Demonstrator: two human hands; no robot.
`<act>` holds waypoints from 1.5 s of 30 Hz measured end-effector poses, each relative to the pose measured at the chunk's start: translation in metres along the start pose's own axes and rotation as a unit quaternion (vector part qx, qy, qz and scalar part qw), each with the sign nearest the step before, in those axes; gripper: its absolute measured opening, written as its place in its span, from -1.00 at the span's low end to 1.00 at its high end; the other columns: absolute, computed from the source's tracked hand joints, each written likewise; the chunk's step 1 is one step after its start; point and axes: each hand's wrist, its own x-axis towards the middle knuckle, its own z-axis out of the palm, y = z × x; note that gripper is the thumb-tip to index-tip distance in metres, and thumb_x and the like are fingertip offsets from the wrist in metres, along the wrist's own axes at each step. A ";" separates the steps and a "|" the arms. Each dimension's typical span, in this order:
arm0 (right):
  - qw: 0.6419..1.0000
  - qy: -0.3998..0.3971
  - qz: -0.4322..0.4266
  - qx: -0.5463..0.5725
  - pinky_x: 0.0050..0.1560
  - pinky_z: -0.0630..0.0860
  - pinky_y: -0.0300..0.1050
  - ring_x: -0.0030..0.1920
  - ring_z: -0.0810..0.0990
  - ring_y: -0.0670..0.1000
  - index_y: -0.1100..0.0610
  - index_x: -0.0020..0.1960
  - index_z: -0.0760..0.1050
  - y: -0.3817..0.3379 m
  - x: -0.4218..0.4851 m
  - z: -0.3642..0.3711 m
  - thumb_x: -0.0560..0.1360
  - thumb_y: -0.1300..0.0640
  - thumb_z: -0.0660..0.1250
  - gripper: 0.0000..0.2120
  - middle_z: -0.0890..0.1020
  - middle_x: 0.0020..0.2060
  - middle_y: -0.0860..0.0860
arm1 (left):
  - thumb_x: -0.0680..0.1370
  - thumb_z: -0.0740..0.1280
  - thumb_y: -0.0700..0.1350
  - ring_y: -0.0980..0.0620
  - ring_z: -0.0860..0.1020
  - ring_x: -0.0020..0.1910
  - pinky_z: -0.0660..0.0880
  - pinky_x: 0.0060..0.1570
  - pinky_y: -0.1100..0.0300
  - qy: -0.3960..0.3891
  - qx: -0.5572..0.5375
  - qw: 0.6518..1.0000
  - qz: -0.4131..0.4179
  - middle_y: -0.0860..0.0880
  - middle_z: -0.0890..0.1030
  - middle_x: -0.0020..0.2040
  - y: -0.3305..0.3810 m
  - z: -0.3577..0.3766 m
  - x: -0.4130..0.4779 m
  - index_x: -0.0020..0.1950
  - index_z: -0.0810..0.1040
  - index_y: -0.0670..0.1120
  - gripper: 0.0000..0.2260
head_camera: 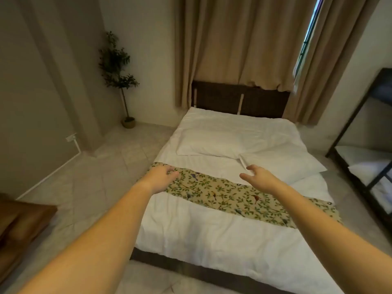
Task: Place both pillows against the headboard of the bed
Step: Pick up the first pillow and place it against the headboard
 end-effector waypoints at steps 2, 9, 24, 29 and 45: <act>1.000 0.001 0.000 0.010 0.19 0.49 -0.01 0.27 0.57 0.15 0.13 0.59 0.27 -0.030 0.012 0.023 0.63 -0.20 0.26 -0.35 0.45 0.49 0.17 | 0.67 0.22 0.20 -0.01 0.55 0.21 0.46 0.16 0.12 0.007 -0.005 1.000 -0.004 -0.08 0.53 0.44 -0.033 -0.024 0.003 0.51 0.47 -0.05 -0.50; 0.999 0.004 0.020 0.036 0.22 0.53 0.05 0.21 0.62 0.16 0.14 0.58 0.28 -0.133 0.049 0.092 0.63 -0.19 0.26 -0.36 0.45 0.48 0.16 | 0.60 0.25 0.28 -0.02 0.59 0.27 0.52 0.30 0.01 0.004 -0.018 0.999 -0.037 -0.04 0.61 0.36 -0.159 -0.096 0.022 0.44 0.54 -0.02 -0.46; 0.997 0.041 0.067 -0.001 0.22 0.54 0.10 0.30 0.56 0.22 0.10 0.57 0.30 -0.236 0.242 0.186 0.61 -0.22 0.27 -0.35 0.40 0.50 0.19 | 0.68 0.19 0.22 -0.11 0.44 0.47 0.37 0.37 0.06 -0.033 0.035 0.999 -0.020 -0.07 0.44 0.53 -0.281 -0.176 0.198 0.55 0.42 -0.01 -0.49; 0.994 0.046 0.097 0.025 0.31 0.48 0.14 0.33 0.53 0.24 0.11 0.58 0.28 -0.279 0.309 0.197 0.61 -0.21 0.27 -0.34 0.41 0.49 0.20 | 0.68 0.19 0.20 -0.12 0.41 0.49 0.35 0.42 0.02 -0.053 0.071 0.996 -0.001 -0.09 0.42 0.55 -0.293 -0.222 0.279 0.57 0.40 -0.01 -0.49; 0.969 0.109 0.209 0.075 0.27 0.54 0.17 0.35 0.51 0.23 0.07 0.59 0.27 -0.395 0.495 0.248 0.59 -0.27 0.25 -0.31 0.39 0.50 0.17 | 0.66 0.22 0.20 -0.11 0.48 0.42 0.41 0.33 0.04 -0.146 0.056 0.981 0.112 -0.12 0.48 0.49 -0.363 -0.304 0.564 0.52 0.45 -0.04 -0.49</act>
